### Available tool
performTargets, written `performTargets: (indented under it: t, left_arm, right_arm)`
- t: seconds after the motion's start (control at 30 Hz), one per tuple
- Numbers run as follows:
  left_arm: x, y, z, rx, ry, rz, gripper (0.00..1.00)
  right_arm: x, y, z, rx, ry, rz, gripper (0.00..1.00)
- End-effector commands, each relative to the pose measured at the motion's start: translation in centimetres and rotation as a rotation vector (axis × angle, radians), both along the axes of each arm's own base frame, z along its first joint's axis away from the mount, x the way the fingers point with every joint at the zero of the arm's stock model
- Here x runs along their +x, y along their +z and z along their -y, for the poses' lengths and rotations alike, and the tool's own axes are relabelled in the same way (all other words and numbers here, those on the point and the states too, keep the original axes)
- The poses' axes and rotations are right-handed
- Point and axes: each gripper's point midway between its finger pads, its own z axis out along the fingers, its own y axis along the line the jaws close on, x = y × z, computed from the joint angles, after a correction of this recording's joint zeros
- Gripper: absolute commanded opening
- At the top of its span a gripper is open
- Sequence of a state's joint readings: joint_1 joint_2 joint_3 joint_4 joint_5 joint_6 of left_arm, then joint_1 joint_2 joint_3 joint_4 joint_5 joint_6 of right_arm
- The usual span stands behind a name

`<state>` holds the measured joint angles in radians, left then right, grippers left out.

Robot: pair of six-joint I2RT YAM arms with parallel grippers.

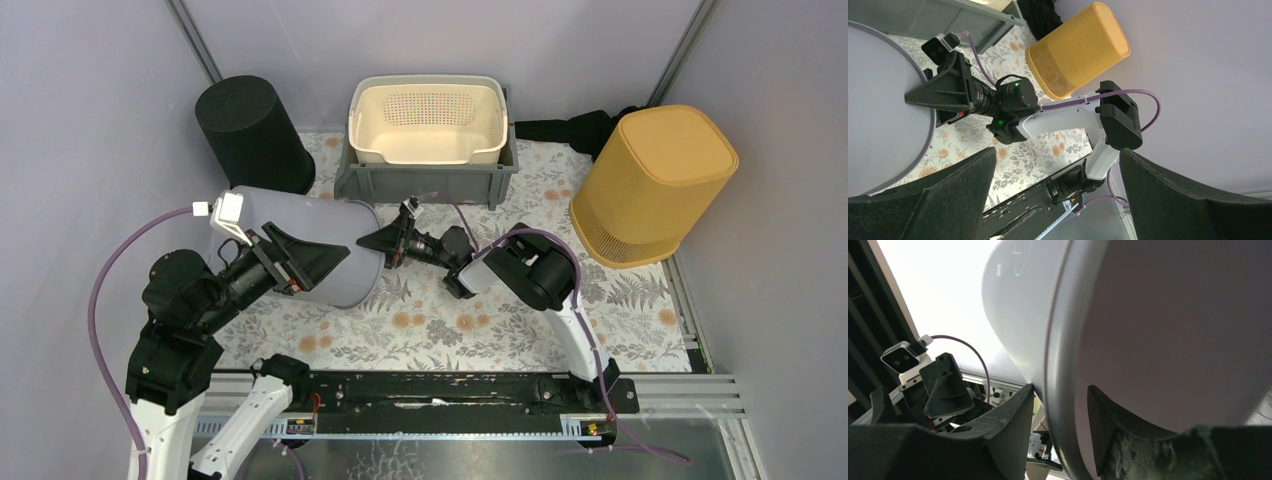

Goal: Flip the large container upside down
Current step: Turn the container upside down at the center of the board.

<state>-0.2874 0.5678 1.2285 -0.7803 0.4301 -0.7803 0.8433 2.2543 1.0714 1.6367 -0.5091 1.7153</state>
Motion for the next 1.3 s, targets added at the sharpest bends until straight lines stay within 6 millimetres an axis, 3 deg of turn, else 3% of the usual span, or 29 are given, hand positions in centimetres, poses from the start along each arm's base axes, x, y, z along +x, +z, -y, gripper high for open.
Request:
performTargets:
  t: [0.0, 0.27, 0.77, 1.27]
  left_arm:
    - [-0.2, 1.0, 0.3, -0.025, -0.018, 0.051, 1.0]
    - [-0.1, 0.4, 0.3, -0.027, -0.019, 0.041, 1.0]
    - [-0.1, -0.5, 0.4, -0.042, -0.019, 0.023, 1.0]
    - [0.1, -1.1, 0.5, -0.036, -0.02, 0.01, 1.0]
  right_arm:
    - [-0.6, 1.0, 1.7, 0.022, -0.025, 0.092, 0.5]
    - [-0.2, -1.2, 3.7, -0.043, -0.055, 0.071, 0.54]
    - [-1.5, -6.1, 5.0, -0.156, -0.048, 0.021, 0.68]
    - [-2.4, -12.5, 6.3, -0.334, -0.057, -0.1, 0.72]
